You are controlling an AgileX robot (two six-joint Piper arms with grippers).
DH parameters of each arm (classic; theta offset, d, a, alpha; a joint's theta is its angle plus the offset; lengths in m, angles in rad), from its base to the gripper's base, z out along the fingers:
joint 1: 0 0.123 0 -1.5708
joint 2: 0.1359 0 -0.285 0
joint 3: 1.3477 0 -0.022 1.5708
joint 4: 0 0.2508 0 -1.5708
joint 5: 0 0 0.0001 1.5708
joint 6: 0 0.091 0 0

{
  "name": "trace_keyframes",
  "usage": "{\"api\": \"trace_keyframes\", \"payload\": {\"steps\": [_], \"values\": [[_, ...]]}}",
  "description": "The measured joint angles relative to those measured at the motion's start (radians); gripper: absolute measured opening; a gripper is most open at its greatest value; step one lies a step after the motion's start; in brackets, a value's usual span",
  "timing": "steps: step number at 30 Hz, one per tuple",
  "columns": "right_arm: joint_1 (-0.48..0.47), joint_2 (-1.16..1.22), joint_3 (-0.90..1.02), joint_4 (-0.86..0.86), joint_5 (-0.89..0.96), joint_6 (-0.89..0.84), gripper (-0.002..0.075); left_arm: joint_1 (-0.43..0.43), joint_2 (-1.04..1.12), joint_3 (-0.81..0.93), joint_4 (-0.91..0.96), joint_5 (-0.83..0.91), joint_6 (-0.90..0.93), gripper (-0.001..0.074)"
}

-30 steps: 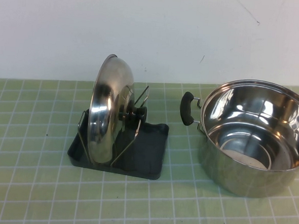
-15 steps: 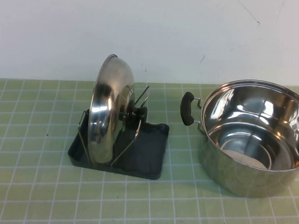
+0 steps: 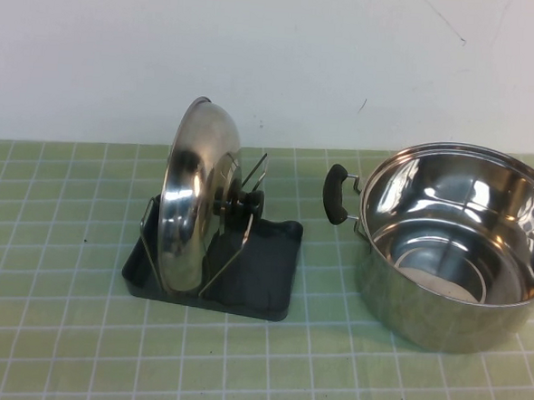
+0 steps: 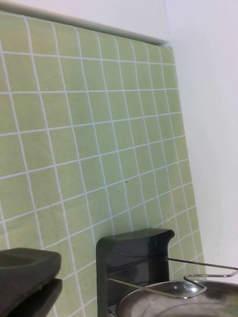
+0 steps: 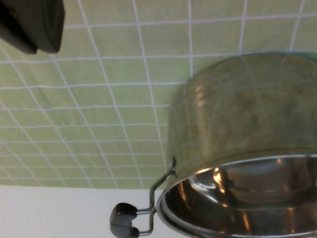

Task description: Put pot lid on rack

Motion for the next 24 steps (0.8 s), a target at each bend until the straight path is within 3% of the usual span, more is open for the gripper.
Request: {"api": "trace_keyframes", "payload": {"steps": [4, 24], "values": [[0.038, 0.0, 0.0, -0.017, 0.019, 0.058, -0.0001, 0.0, 0.0, 0.0, 0.0, 0.0, 0.0, -0.0002], [0.039, 0.0, 0.0, -0.038, 0.022, 0.085, -0.0001, 0.0, 0.0, 0.0, 0.0, -0.001, 0.0, -0.0002]]}}
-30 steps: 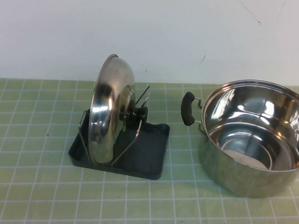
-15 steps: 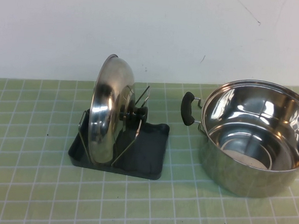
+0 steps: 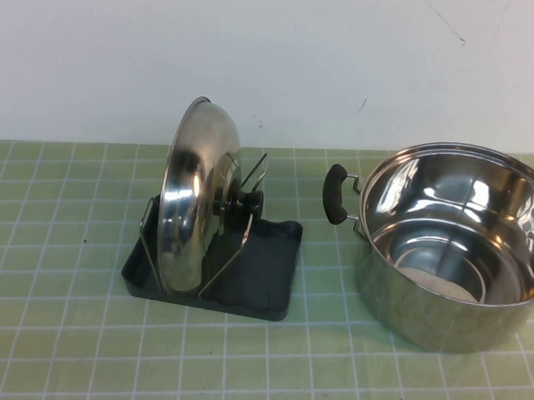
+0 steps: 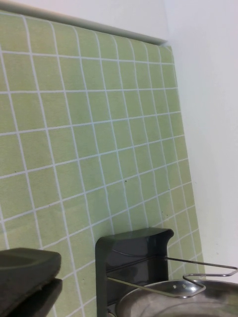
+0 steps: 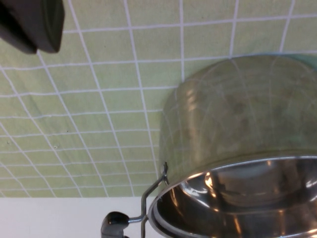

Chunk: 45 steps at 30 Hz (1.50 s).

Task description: Put pot lid on rack

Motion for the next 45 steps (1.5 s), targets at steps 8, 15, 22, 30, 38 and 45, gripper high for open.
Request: {"api": "trace_keyframes", "payload": {"steps": [8, 15, 22, 30, 38, 45], "values": [[0.0, 0.0, 0.0, -0.002, 0.0, 0.0, -0.0001, 0.0, 0.0, 0.0, 0.0, 0.0, 0.0, -0.0002], [0.0, 0.0, 0.0, -0.002, 0.0, 0.0, -0.0001, 0.027, -0.021, 0.027, -0.044, -0.039, 0.041, -0.0002], [0.0, 0.0, 0.0, -0.002, 0.0, 0.0, -0.0001, 0.216, -0.099, 0.181, -0.291, -0.286, 0.354, -0.0002], [0.0, 0.0, 0.0, -0.003, 0.0, 0.0, -0.0001, 0.338, -0.115, 0.338, -0.385, -0.4, 0.396, -0.0002], [0.0, 0.0, 0.0, -0.004, 0.0, 0.0, -0.0001, 0.338, -0.117, 0.413, -0.438, -0.416, 0.388, -0.0002], [0.0, 0.0, 0.0, -0.004, 0.0, 0.0, -0.0001, 0.338, -0.117, 0.413, -0.458, -0.412, 0.368, -0.0002]]}}
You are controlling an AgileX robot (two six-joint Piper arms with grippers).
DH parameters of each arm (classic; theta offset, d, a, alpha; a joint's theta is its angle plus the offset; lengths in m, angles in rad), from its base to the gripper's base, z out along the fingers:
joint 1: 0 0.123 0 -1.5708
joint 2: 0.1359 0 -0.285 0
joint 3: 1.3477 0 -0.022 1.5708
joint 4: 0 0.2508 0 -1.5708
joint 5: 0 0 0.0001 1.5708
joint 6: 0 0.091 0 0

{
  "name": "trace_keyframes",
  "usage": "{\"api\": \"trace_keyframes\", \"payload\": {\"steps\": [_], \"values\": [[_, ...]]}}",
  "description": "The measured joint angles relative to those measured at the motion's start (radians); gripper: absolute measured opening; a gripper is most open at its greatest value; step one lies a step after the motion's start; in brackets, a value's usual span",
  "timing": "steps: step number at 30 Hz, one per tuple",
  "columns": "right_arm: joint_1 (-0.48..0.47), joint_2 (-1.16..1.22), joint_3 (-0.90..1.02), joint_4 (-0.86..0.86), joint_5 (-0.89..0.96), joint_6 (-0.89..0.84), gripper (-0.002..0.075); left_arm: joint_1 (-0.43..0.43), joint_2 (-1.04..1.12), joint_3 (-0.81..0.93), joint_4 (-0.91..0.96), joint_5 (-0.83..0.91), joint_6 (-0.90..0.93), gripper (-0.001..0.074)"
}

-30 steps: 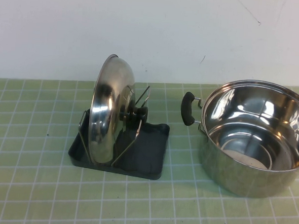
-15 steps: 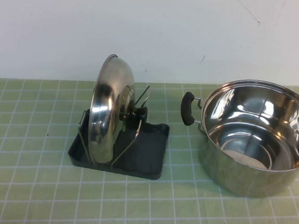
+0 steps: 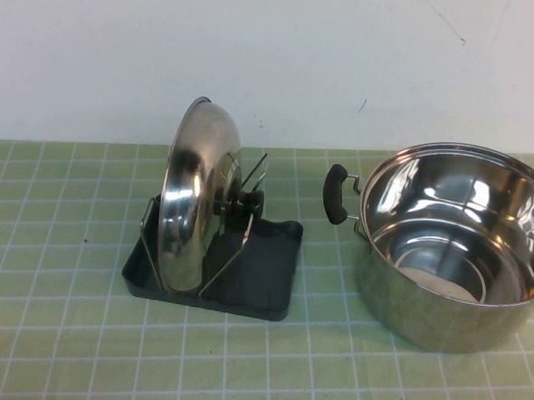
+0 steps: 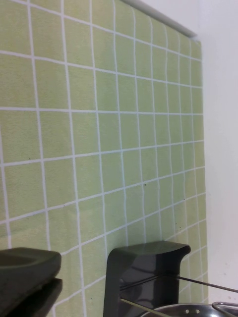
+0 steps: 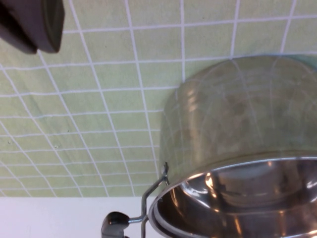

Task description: Put pot lid on rack

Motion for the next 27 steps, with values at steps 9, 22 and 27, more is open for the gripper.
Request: {"api": "trace_keyframes", "payload": {"steps": [9, 22, 27], "values": [[0.0, 0.0, 0.0, 0.0, 0.0, 0.0, -0.0001, 0.004, 0.0, 0.0, 0.018, 0.0, -0.002, -0.0002], [0.0, 0.0, 0.0, 0.0, 0.0, 0.0, -0.0001, 0.006, 0.0, 0.0, 0.018, 0.0, -0.002, -0.0002], [0.0, 0.0, 0.0, 0.0, 0.0, 0.0, -0.0001, 0.006, 0.0, 0.0, 0.018, 0.0, -0.002, -0.0002]]}}
